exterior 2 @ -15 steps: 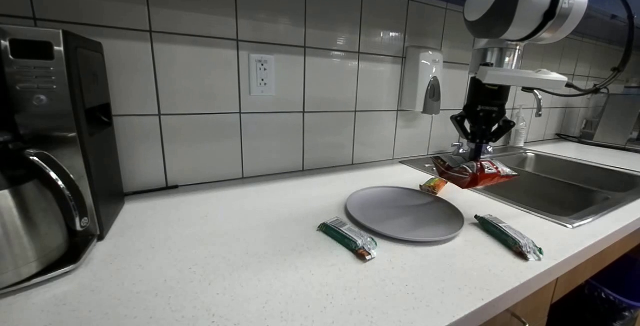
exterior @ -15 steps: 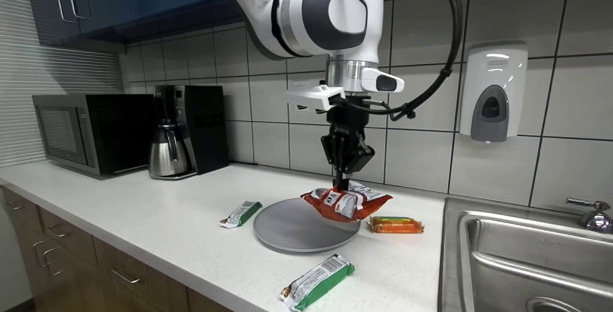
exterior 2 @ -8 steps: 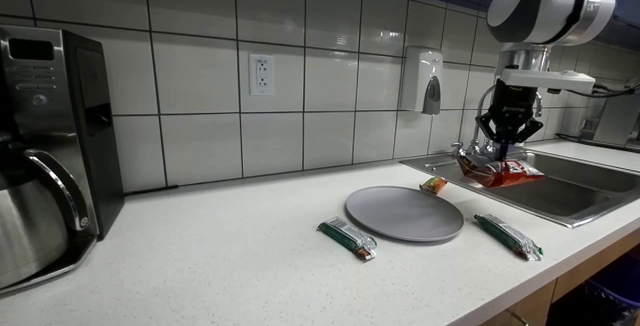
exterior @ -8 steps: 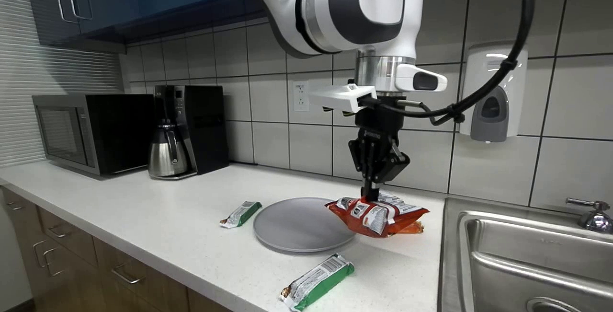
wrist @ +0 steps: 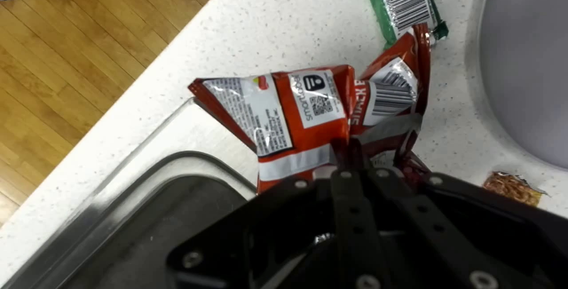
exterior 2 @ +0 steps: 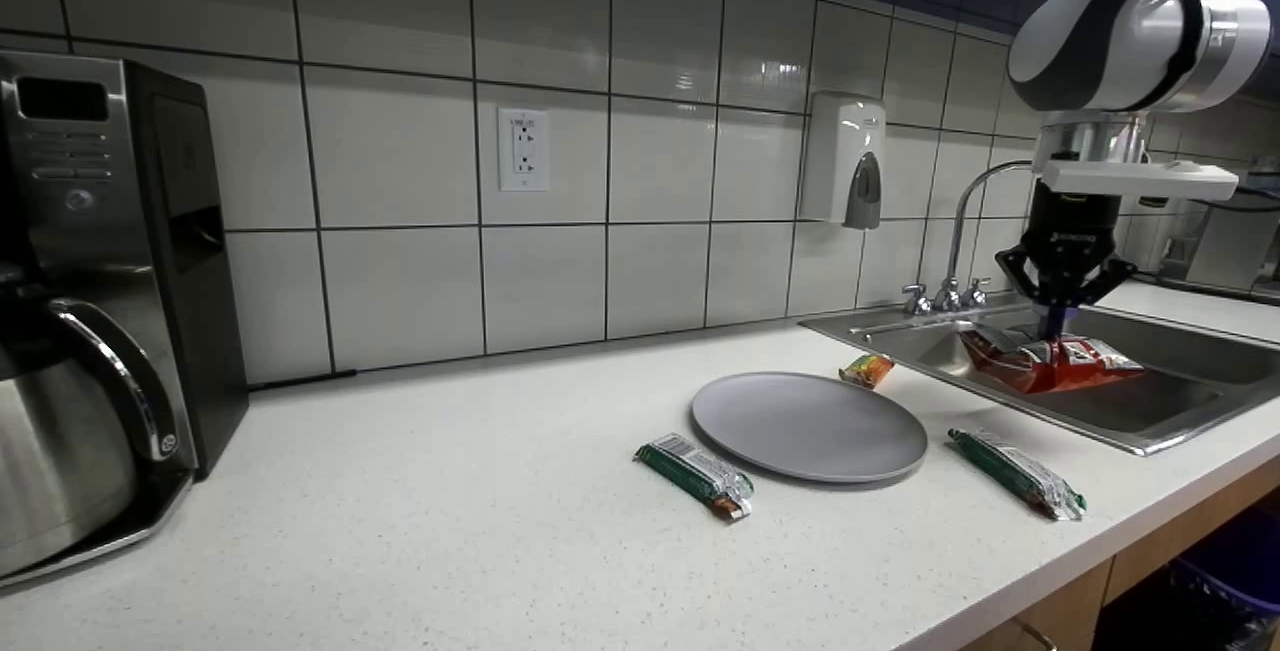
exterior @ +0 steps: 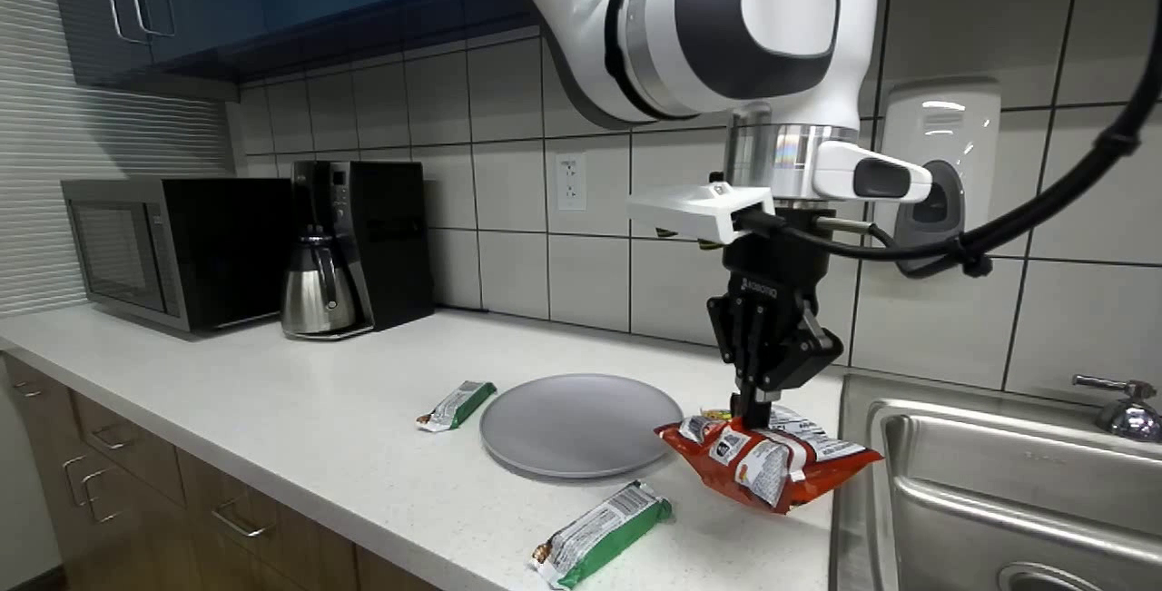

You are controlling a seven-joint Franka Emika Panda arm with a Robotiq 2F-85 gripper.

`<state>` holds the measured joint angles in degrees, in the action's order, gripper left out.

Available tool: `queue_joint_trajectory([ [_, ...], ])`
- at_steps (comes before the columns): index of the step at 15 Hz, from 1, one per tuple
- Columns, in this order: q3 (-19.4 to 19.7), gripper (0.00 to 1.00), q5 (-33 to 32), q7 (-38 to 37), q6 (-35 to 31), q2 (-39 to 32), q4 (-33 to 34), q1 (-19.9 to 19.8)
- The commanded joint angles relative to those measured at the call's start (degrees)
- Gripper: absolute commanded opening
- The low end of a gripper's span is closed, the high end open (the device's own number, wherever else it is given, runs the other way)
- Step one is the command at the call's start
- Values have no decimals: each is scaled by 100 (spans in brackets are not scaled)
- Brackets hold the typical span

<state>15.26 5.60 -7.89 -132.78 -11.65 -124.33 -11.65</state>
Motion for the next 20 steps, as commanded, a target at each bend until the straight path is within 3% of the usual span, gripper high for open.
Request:
queue_joint_trajectory([
  [1, 23, 0, -129, -59, 15, -126, 133, -124],
  [15, -59, 0, -113, -123, 25, -935, 658, -54],
  [16, -58, 5, -129, -127, 37, -966, 681, -45],
  [17, -61, 27, -137, -135, 32, -964, 669, -34],
  [19, -68, 31, -141, -152, 17, -911, 616, -13],
  [20, -72, 38, -145, -164, 13, -872, 584, 1],
])
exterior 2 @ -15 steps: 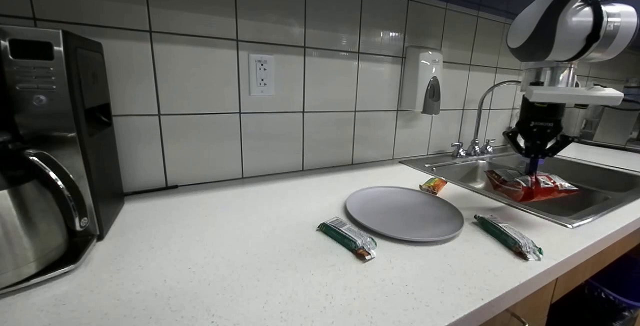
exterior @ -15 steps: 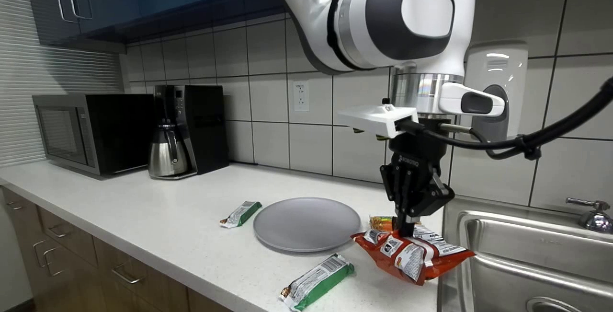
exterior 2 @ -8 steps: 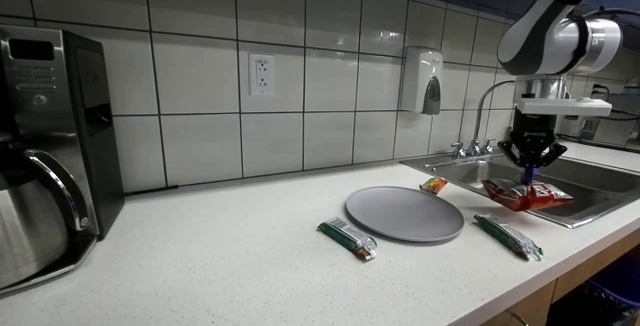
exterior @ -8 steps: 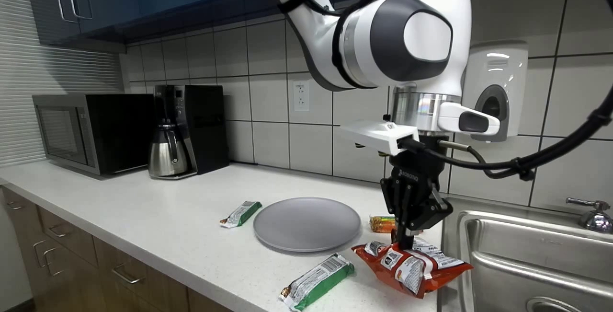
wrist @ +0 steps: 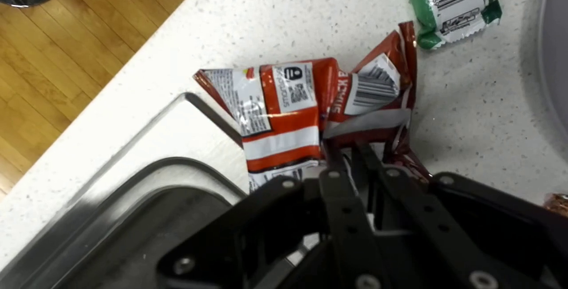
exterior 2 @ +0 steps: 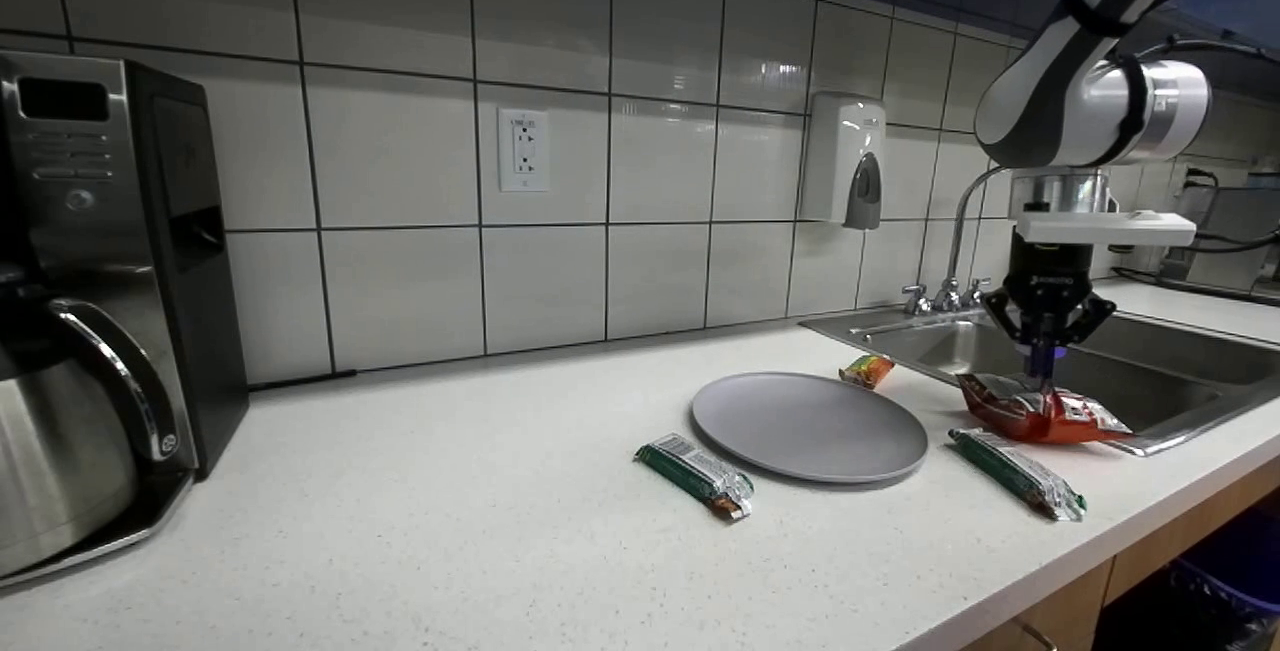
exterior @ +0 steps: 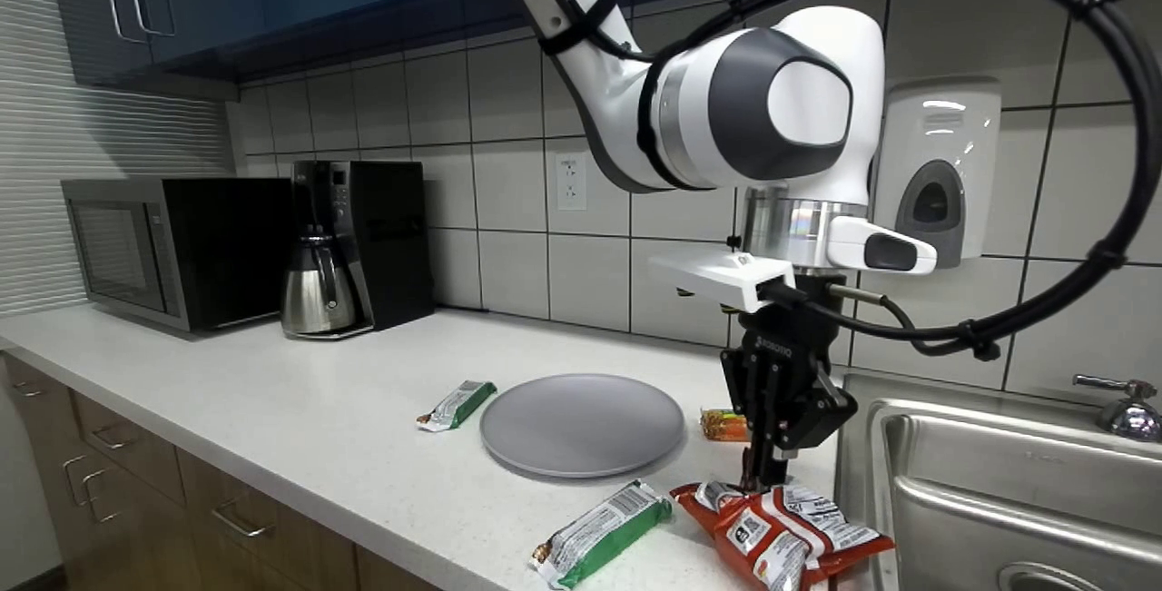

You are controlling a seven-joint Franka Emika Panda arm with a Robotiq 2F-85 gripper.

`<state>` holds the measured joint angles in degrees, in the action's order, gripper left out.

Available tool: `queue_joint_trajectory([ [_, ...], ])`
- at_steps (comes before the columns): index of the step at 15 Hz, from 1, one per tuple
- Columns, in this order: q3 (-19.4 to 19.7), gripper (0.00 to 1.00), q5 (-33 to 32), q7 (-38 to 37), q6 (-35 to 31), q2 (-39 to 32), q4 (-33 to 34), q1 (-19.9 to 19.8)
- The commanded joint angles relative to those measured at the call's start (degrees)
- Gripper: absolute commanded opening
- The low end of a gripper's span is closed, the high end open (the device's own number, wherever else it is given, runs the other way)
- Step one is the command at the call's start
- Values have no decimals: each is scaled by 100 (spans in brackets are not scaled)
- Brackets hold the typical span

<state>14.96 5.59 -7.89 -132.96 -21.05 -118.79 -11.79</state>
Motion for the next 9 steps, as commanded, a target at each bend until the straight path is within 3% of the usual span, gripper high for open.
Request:
queue_joint_trajectory([
  [1, -46, 44, -149, -179, 18, 150, -36, 38],
  [8, -83, 96, -182, -331, -5, 723, -384, 263],
  [9, -90, 100, -203, -376, -8, 859, -478, 307],
])
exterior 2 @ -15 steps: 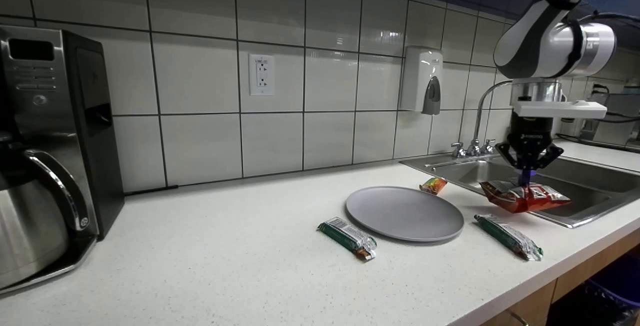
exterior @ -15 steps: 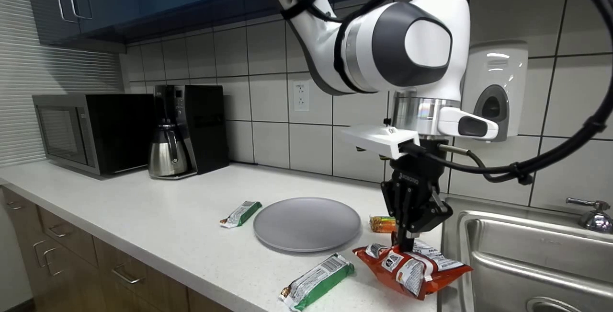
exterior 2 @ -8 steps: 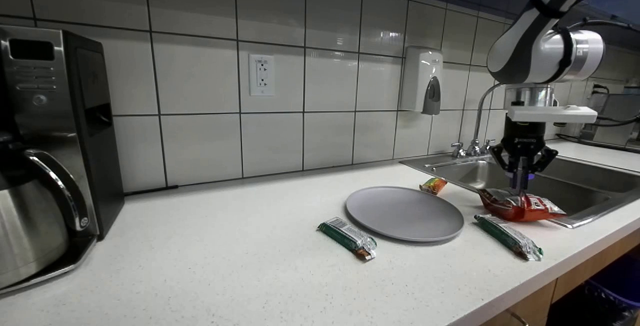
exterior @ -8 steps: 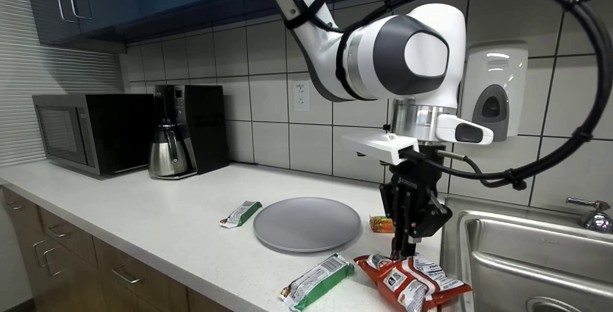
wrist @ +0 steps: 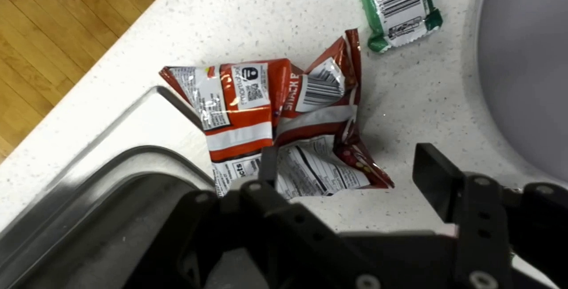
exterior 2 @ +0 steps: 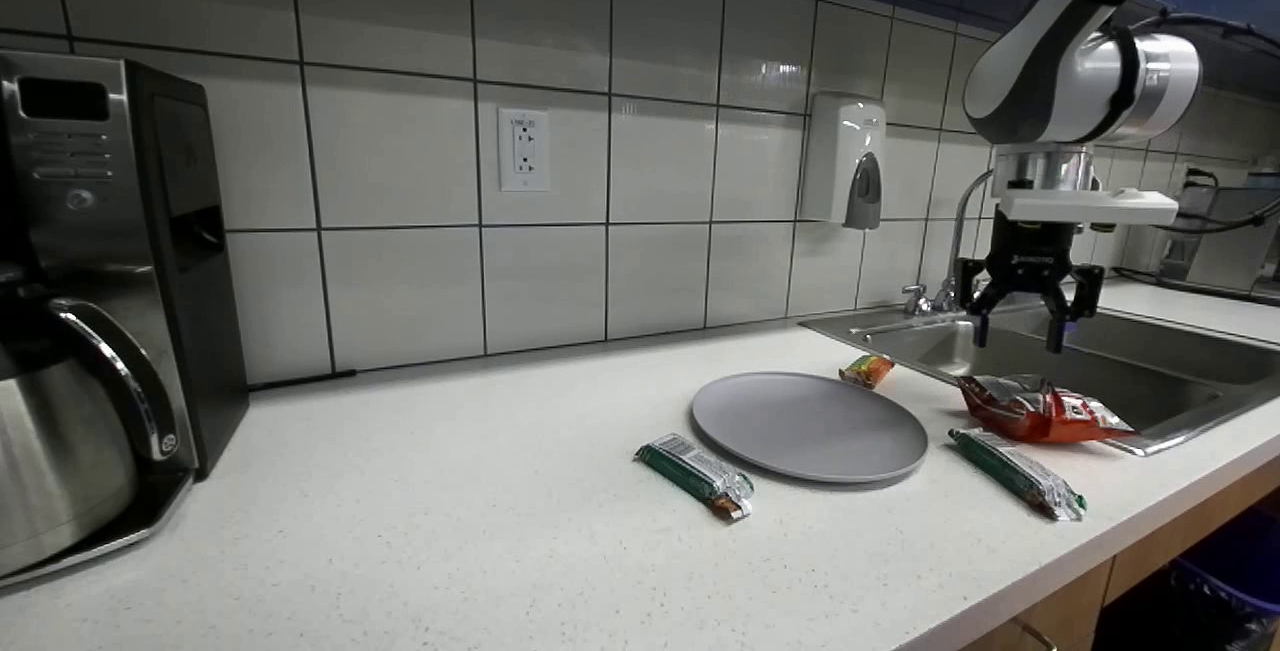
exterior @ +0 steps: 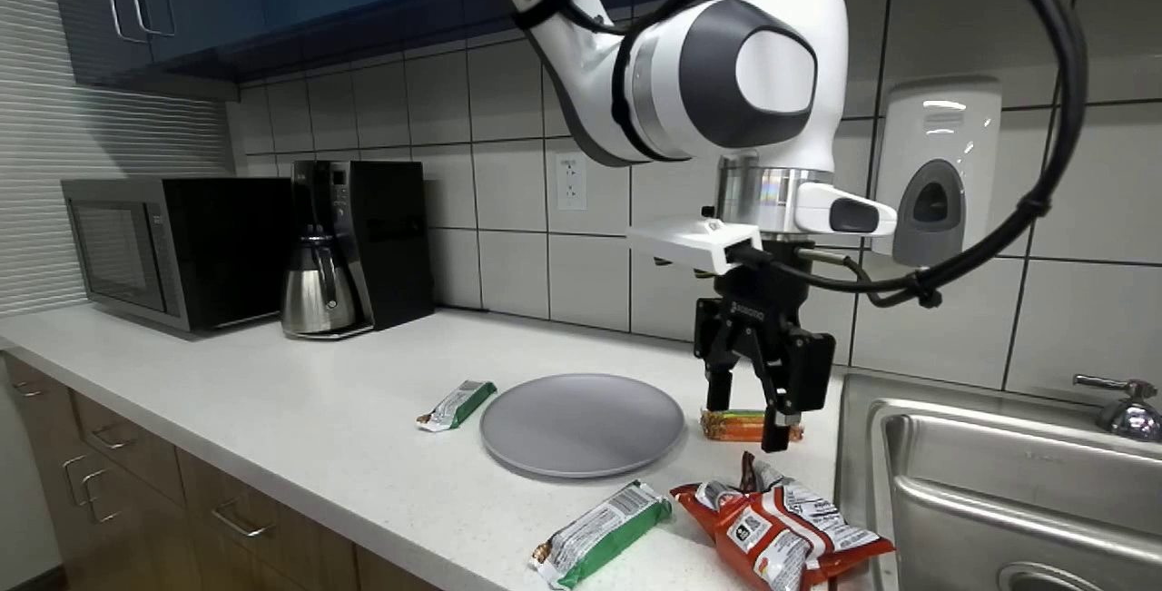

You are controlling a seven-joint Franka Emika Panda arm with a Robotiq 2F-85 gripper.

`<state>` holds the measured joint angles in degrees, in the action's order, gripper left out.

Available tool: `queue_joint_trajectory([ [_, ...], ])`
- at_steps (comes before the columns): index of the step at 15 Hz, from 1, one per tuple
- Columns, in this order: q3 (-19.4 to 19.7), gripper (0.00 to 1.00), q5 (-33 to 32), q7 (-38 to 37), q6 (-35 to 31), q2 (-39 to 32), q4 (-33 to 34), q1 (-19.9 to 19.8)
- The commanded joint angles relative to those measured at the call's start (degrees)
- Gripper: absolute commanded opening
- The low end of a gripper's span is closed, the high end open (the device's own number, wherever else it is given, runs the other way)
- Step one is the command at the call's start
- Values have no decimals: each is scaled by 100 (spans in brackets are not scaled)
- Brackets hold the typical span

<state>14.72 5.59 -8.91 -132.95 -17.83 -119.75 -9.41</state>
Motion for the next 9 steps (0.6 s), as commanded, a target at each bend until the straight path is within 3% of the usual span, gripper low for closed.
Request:
queue_joint_trajectory([
  [1, -68, 100, -229, -323, 6, 646, -451, 107],
  [2, -111, 95, -51, -76, 14, 208, -101, -24],
  [3, -116, 100, -78, -116, 16, 317, -173, 9],
  [9, -122, 100, -110, -154, 16, 478, -318, 34],
])
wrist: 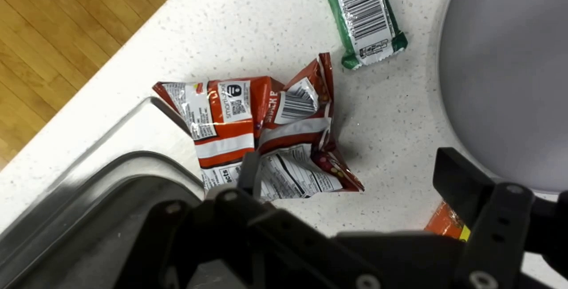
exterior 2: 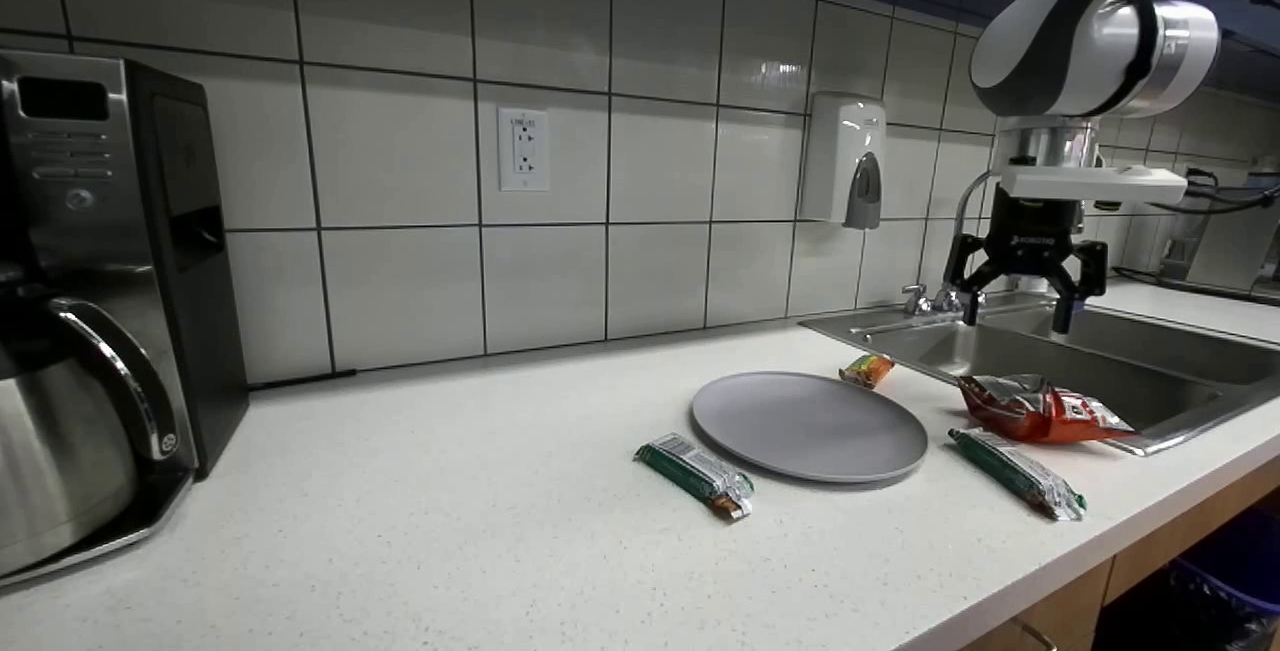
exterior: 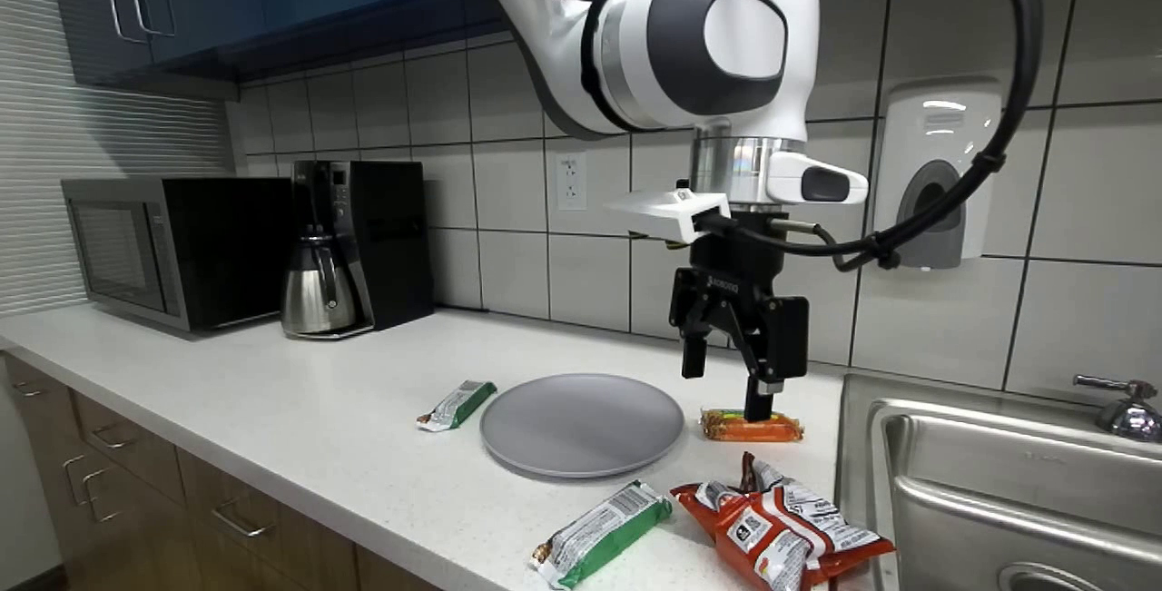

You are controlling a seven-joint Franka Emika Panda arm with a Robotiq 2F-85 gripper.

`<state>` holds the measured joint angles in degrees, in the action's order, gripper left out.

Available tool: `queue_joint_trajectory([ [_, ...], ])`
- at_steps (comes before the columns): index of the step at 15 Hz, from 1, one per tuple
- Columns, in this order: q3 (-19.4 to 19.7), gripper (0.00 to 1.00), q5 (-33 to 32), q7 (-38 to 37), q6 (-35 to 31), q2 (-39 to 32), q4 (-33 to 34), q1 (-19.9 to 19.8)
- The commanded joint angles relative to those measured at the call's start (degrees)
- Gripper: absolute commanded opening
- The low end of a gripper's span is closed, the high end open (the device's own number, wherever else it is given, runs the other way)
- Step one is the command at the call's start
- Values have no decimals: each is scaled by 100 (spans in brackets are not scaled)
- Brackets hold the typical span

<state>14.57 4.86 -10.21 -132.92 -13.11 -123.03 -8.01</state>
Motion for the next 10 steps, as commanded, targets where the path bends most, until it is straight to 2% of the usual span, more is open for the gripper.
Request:
queue_joint_trajectory([
  [1, -106, 100, -37, -24, 14, 6, 9, -106],
  [5, -110, 100, -88, -43, -68, -72, 19, -85],
  [10, -174, 100, -22, -222, -865, -340, -41, -24],
])
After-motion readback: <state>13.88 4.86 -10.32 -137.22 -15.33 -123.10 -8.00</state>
